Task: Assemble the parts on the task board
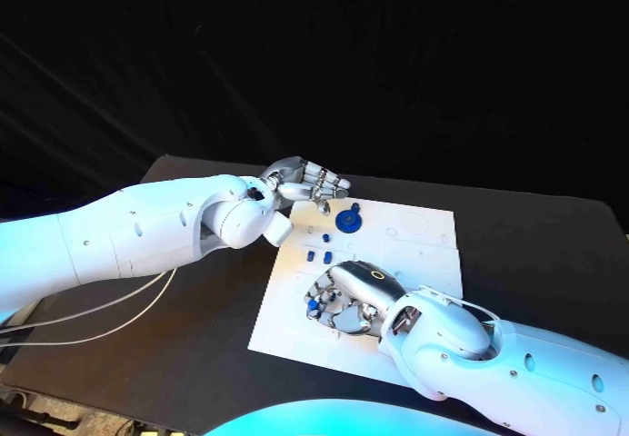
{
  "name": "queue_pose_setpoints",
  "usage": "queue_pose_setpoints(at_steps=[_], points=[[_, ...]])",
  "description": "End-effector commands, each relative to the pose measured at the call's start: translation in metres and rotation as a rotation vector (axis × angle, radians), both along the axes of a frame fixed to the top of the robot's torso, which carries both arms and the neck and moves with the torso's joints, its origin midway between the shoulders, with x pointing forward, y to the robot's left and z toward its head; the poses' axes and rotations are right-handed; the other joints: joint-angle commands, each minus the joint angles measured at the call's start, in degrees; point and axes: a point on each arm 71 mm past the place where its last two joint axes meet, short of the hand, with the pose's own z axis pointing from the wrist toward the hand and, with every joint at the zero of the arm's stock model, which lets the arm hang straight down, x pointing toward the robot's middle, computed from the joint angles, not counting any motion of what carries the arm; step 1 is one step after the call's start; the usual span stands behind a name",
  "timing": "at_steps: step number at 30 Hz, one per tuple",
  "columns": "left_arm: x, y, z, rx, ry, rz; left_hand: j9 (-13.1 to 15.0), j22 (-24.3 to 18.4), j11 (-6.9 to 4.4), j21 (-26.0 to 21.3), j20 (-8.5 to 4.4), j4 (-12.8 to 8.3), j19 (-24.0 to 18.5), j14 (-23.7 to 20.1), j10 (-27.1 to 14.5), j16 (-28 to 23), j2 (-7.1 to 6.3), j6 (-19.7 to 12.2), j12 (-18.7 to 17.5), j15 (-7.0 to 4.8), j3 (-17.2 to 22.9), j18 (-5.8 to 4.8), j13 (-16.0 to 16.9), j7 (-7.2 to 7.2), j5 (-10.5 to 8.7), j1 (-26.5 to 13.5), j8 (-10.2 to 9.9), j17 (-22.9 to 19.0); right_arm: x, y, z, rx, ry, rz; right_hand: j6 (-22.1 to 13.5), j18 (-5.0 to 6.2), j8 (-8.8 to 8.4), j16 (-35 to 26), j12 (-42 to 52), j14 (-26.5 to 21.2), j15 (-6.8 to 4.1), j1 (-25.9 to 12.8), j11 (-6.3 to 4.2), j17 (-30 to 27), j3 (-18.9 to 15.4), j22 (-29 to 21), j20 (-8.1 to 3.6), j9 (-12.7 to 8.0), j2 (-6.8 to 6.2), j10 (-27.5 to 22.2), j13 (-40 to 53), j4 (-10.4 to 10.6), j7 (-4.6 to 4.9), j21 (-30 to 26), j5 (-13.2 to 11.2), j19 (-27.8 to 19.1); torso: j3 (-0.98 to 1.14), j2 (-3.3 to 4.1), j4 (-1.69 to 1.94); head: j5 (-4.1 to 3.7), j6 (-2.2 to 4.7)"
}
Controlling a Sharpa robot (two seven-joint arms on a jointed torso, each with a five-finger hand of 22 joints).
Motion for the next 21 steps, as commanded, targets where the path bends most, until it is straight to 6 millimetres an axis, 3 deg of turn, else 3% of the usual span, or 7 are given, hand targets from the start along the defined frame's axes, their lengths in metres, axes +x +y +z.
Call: queue_pose_setpoints(at_steps=[1,15,21], points=[[-0.001,-0.002,0.001,-0.013,-0.001,-0.020,0.06,0.05,-0.06,0.27,0.12,-0.24,0.30,-0.38,-0.27,0.29,0.31,-0.52,0.35,0.16,-0.14,0.81,0.04,0.04,-0.07,-0.10,0.22,-0.10,-0.001,0.001,-0.004,-0.007,-0.007,0.011,-0.08,-0.56,0.14,0.15,-0.13,2.51,-0.24,0.27,0.10,-0.08,0.18,1.02,-0.28,1.13,0.37,-0.24,0.11,0.00,0.23,-0.07,0.45,-0.16,0.01,0.04,-0.08,0.29,-0.07],[0.000,-0.001,0.000,-0.012,0.000,-0.018,0.06,0.05,-0.06,0.26,0.13,-0.23,0.29,-0.39,-0.33,0.31,0.34,-0.55,0.44,0.17,-0.13,0.81,0.05,0.05,-0.07,-0.12,0.26,-0.11,0.001,0.001,-0.012,-0.032,0.005,0.003,-0.12,-0.60,0.14,0.24,-0.15,2.53,-0.22,0.34,0.11,0.08,0.19,1.13,-0.27,1.19,0.40,-0.26,0.15,-0.06,0.24,0.12,0.70,-0.09,0.06,0.12,-0.03,0.74,-0.40],[0.000,-0.001,0.000,-0.012,0.001,-0.018,0.06,0.05,-0.06,0.26,0.13,-0.23,0.29,-0.39,-0.33,0.31,0.34,-0.55,0.44,0.17,-0.13,0.81,0.05,0.05,-0.07,-0.12,0.26,-0.11,0.002,0.001,-0.014,-0.037,0.008,0.002,-0.12,-0.60,0.15,0.24,-0.15,2.54,-0.22,0.39,0.11,0.08,0.20,1.14,-0.27,1.22,0.41,-0.25,0.16,-0.10,0.24,0.12,0.81,-0.09,-0.01,0.05,-0.06,0.76,-0.51]])
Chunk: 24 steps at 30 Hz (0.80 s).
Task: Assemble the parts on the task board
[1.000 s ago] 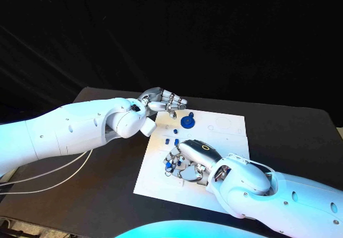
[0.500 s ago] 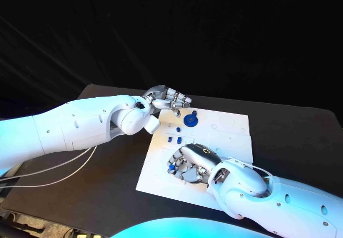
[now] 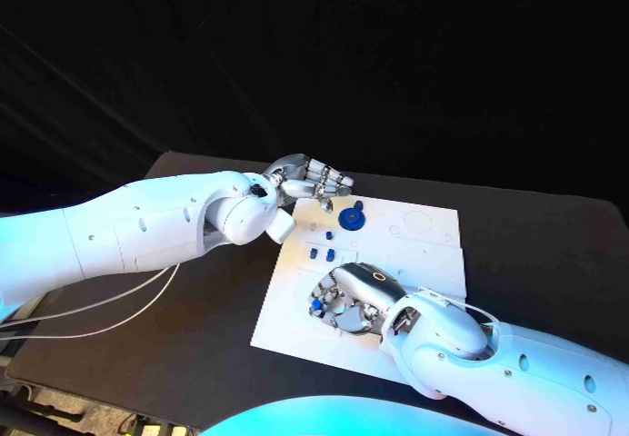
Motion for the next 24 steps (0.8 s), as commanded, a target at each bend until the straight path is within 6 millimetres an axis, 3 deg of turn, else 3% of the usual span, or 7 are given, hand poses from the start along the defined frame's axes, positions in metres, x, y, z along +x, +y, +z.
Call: queue_pose_setpoints(at_steps=[1,15,21,24], points=[[-0.0009,-0.0023,0.0009,-0.013,-0.001,-0.018,0.07,0.05,-0.06,0.26,0.13,-0.23,0.29,-0.39,-0.33,0.31,0.35,-0.35,0.21,0.17,-0.13,0.80,0.05,-0.16,-0.07,-0.12,0.26,-0.06,-0.0007,0.0010,-0.0017,-0.016,-0.003,0.014,0.18,-0.61,0.39,0.24,-0.15,2.54,-0.22,0.39,0.10,0.07,0.27,1.16,-0.27,1.22,0.43,-0.25,0.05,-0.03,-0.01,0.12,0.28,-0.09,-0.06,-0.03,-0.04,0.03,-0.10],[-0.0012,-0.0009,0.0010,-0.011,0.000,-0.015,0.07,0.05,-0.06,0.26,0.13,-0.23,0.29,-0.39,-0.33,0.31,0.35,-0.35,0.21,0.17,-0.13,0.80,0.05,-0.16,-0.07,-0.12,0.26,-0.06,-0.0008,0.0029,-0.0067,-0.070,0.013,0.022,-0.07,-0.55,0.29,0.17,-0.30,2.51,-0.15,0.25,0.22,-0.12,0.09,1.03,-0.24,1.29,0.28,-0.47,0.08,-0.02,0.14,-0.24,0.33,-0.21,-0.04,-0.04,-0.01,0.26,-0.26],[-0.0013,-0.0001,0.0011,-0.010,0.001,-0.014,0.07,0.04,-0.04,0.26,0.15,-0.21,0.27,-0.40,-0.44,0.33,0.38,-0.40,0.33,0.19,-0.14,0.80,0.05,-0.15,-0.08,-0.17,0.32,-0.08,-0.0015,0.0037,-0.0080,-0.092,0.015,0.023,-3.04,-0.58,-1.48,0.26,-0.43,2.51,0.27,-0.17,0.75,-0.10,-0.31,1.10,0.03,0.82,-0.23,-0.77,0.36,0.13,1.15,-0.43,-0.27,-0.28,-0.05,-0.02,-0.01,0.31,-0.29],[-0.0012,0.0003,0.0010,-0.009,0.001,-0.013,0.07,0.04,-0.04,0.26,0.15,-0.21,0.27,-0.40,-0.44,0.33,0.38,-0.40,0.33,0.19,-0.14,0.80,0.05,-0.15,-0.08,-0.17,0.32,-0.08,-0.0022,0.0043,-0.0077,-0.093,0.015,0.023,-3.98,-0.56,-2.15,0.28,-0.05,2.51,0.30,-0.21,0.73,-0.14,-0.44,1.16,0.11,0.62,-0.45,-0.32,0.76,0.09,1.20,-0.44,-0.40,-0.27,-0.02,-0.04,0.00,0.33,-0.34]])
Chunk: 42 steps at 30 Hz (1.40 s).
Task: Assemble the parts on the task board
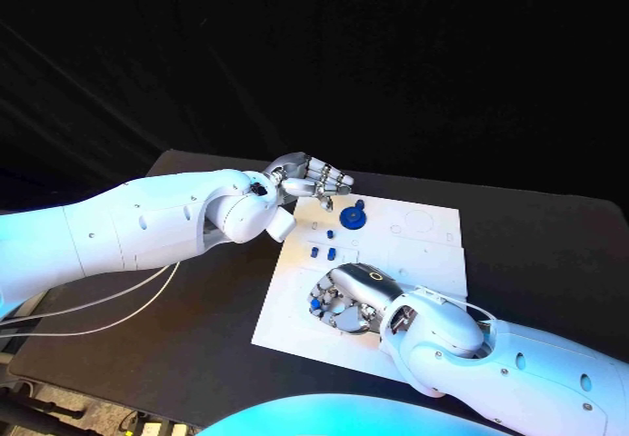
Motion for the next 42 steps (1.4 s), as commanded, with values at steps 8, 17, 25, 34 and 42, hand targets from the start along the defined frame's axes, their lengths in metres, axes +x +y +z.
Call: queue_pose_setpoints(at_steps=[8,17,25,34,42], points=[[-0.001,-0.001,0.001,-0.009,0.001,-0.012,0.07,0.04,-0.04,0.26,0.15,-0.21,0.27,-0.40,-0.44,0.33,0.38,-0.41,0.33,0.19,-0.14,0.80,0.05,-0.14,-0.08,-0.17,0.32,-0.09,-0.003,-0.001,-0.002,-0.035,-0.002,-0.005,-3.28,-0.53,-1.70,0.40,1.26,2.52,-0.01,-0.73,-0.38,0.00,-0.86,1.39,0.01,-1.13,-1.38,0.95,1.53,0.10,-0.43,-0.15,-0.74,-0.19,0.03,-0.03,-0.01,0.09,-0.10],[-0.001,0.000,0.001,-0.008,0.001,-0.010,0.07,0.04,-0.04,0.26,0.15,-0.21,0.27,-0.40,-0.44,0.33,0.38,-0.41,0.33,0.19,-0.14,0.80,0.05,-0.14,-0.08,-0.17,0.32,-0.09,-0.006,-0.004,0.004,0.010,-0.026,-0.023,-7.28,-0.54,-1.76,0.48,1.91,2.52,-0.52,-0.81,-0.95,-0.04,-1.21,1.62,-0.38,-2.29,-2.33,0.88,2.87,0.06,-0.42,-0.09,-0.86,-0.06,0.08,0.01,-0.01,0.00,-0.03],[-0.001,0.002,0.001,-0.007,0.002,-0.006,0.07,0.04,-0.04,0.26,0.15,-0.21,0.27,-0.40,-0.44,0.33,0.38,-0.41,0.33,0.19,-0.14,0.80,0.05,-0.14,-0.08,-0.17,0.32,-0.09,-0.011,-0.011,0.012,0.056,-0.037,-0.031,-12.98,-0.60,-1.71,0.70,2.94,2.58,-1.13,-1.10,-1.76,0.16,-2.41,1.99,-0.94,-3.88,-3.57,0.92,4.80,0.20,-1.55,0.05,-0.62,0.15,0.05,-0.04,-0.05,-0.05,0.00],[-0.001,0.004,0.000,-0.004,0.003,-0.001,0.07,0.03,-0.03,0.25,0.17,-0.20,0.25,-0.43,-0.54,0.35,0.38,-0.47,0.44,0.20,-0.15,0.80,0.06,-0.14,-0.09,-0.23,0.37,-0.11,-0.004,-0.048,0.038,0.141,0.002,-0.104,-10.37,-0.73,0.45,0.94,4.93,2.60,0.04,-3.67,-0.08,0.44,-6.94,1.91,-0.46,-3.39,-4.72,1.25,7.15,2.39,0.23,-0.82,-1.67,0.01,-0.01,-0.21,-0.06,-0.74,0.32],[-0.001,0.008,-0.002,0.001,0.008,0.009,0.07,0.03,-0.03,0.25,0.17,-0.20,0.25,-0.43,-0.54,0.35,0.38,-0.47,0.44,0.20,-0.15,0.80,0.06,-0.14,-0.09,-0.23,0.37,-0.11,0.013,-0.126,0.058,0.127,0.140,-0.309,-1.79,-1.46,6.29,3.54,31.28,3.55,-1.11,-8.35,-1.80,5.12,-12.63,4.58,-0.82,-0.43,-3.32,8.50,30.92,6.51,-1.78,4.41,0.59,2.13,-0.27,-0.83,-0.61,-4.60,0.98]])
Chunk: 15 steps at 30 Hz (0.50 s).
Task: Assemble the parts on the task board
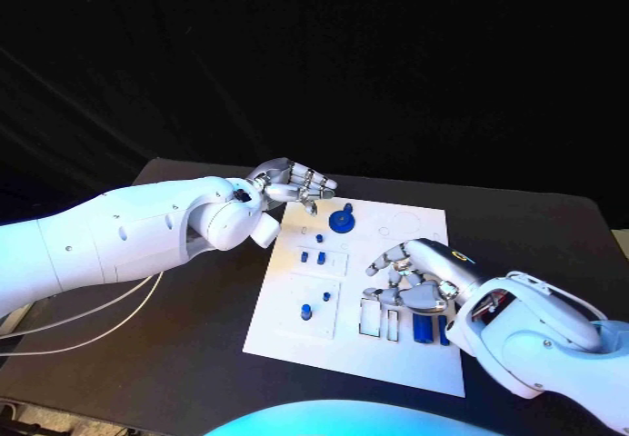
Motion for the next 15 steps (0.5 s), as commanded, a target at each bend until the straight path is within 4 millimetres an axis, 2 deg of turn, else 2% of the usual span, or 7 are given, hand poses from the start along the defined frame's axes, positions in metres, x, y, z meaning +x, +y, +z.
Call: queue_pose_setpoints(at_steps=[1,2,4,8,10,13,15], points=[[0.000,0.000,0.000,-0.010,0.004,-0.005,0.07,0.03,-0.03,0.25,0.17,-0.20,0.25,-0.23,-0.55,0.35,0.39,-0.27,0.13,0.01,-0.15,0.80,0.06,0.06,-0.09,-0.23,0.37,-0.05,0.002,-0.024,-0.002,0.039,0.145,-0.092,1.61,-1.26,1.83,2.18,25.54,3.98,-1.06,-1.67,-1.21,4.15,-2.99,5.44,-1.00,1.75,0.61,3.21,25.07,1.53,-1.39,3.55,3.28,1.52,-0.18,-0.52,-0.41,-2.71,0.31],[0.000,0.000,-0.001,-0.011,0.005,-0.003,0.07,0.03,-0.03,0.25,0.17,-0.18,0.25,-0.23,-0.56,0.35,0.39,-0.28,0.15,0.01,-0.16,0.80,0.06,0.07,-0.09,-0.26,0.38,-0.06,0.002,-0.033,-0.002,0.023,0.158,-0.116,1.36,-1.40,2.68,3.16,36.09,4.20,-0.67,-1.09,-1.70,6.11,-4.73,6.16,-1.62,3.30,1.42,2.74,35.89,1.88,-1.91,4.70,3.61,1.92,-0.21,-0.63,-0.52,-3.62,0.35],[-0.001,0.001,-0.001,-0.011,0.007,-0.001,0.07,0.02,-0.02,0.24,0.18,-0.14,0.24,-0.24,-0.62,0.36,0.40,-0.31,0.21,0.03,-0.18,0.80,0.06,0.08,-0.10,-0.33,0.41,-0.07,0.002,-0.048,-0.002,-0.009,0.173,-0.153,1.70,-1.75,3.77,3.95,44.16,4.46,-1.24,-2.10,-1.41,7.86,-6.83,6.86,-1.27,4.98,2.17,3.65,44.39,3.33,-1.68,5.94,3.82,2.31,-0.27,-0.77,-0.68,-5.42,0.32],[-0.001,0.002,-0.002,-0.011,0.009,0.003,0.07,0.02,-0.02,0.24,0.18,-0.14,0.24,-0.24,-0.62,0.36,0.40,-0.31,0.21,0.03,-0.18,0.80,0.06,0.08,-0.10,-0.33,0.41,-0.07,-0.003,-0.075,-0.005,-0.083,0.174,-0.214,1.31,-1.89,4.72,4.42,48.64,4.60,-1.26,-2.15,-1.29,8.88,-9.35,7.45,-1.19,7.18,3.15,4.12,49.32,4.84,-1.66,6.73,4.03,2.58,-0.29,-0.93,-0.89,-7.62,0.29],[-0.001,0.003,-0.003,-0.011,0.011,0.004,0.07,0.02,-0.02,0.24,0.18,-0.14,0.24,-0.24,-0.62,0.36,0.40,-0.31,0.21,0.03,-0.18,0.80,0.06,0.08,-0.10,-0.33,0.41,-0.07,-0.006,-0.084,-0.007,-0.117,0.167,-0.236,1.08,-1.93,4.92,4.50,49.10,4.61,-1.25,-2.02,-1.27,9.04,-10.25,7.61,-1.18,7.87,3.28,4.06,49.90,5.29,-1.64,6.93,4.25,2.65,-0.25,-1.01,-1.02,-8.35,0.19],[-0.002,0.004,-0.003,-0.011,0.012,0.006,0.08,0.01,-0.01,0.23,0.20,-0.08,0.23,-0.25,-0.66,0.38,0.43,-0.33,0.28,0.04,-0.20,0.79,0.06,0.08,-0.10,-0.42,0.45,-0.09,-0.011,-0.093,-0.011,-0.174,0.156,-0.257,0.77,-1.91,5.25,4.61,48.81,4.64,-1.25,-0.81,-1.26,9.31,-11.41,7.71,-1.20,8.93,2.93,3.50,49.83,5.25,-1.64,6.83,8.61,2.62,-0.24,-1.07,-1.17,-9.27,-0.08],[-0.002,0.004,-0.003,-0.010,0.013,0.006,0.08,0.01,-0.01,0.23,0.20,-0.08,0.23,-0.25,-0.66,0.38,0.43,-0.33,0.28,0.04,-0.20,0.79,0.06,0.08,-0.10,-0.42,0.45,-0.09,-0.013,-0.096,-0.014,-0.209,0.149,-0.267,0.67,-1.96,5.31,4.70,48.76,4.68,-1.24,-0.74,-1.26,9.53,-11.86,7.84,-1.17,9.21,2.72,3.40,49.84,5.37,-1.62,7.07,8.95,2.70,-0.20,-1.09,-1.21,-9.79,-0.12]])
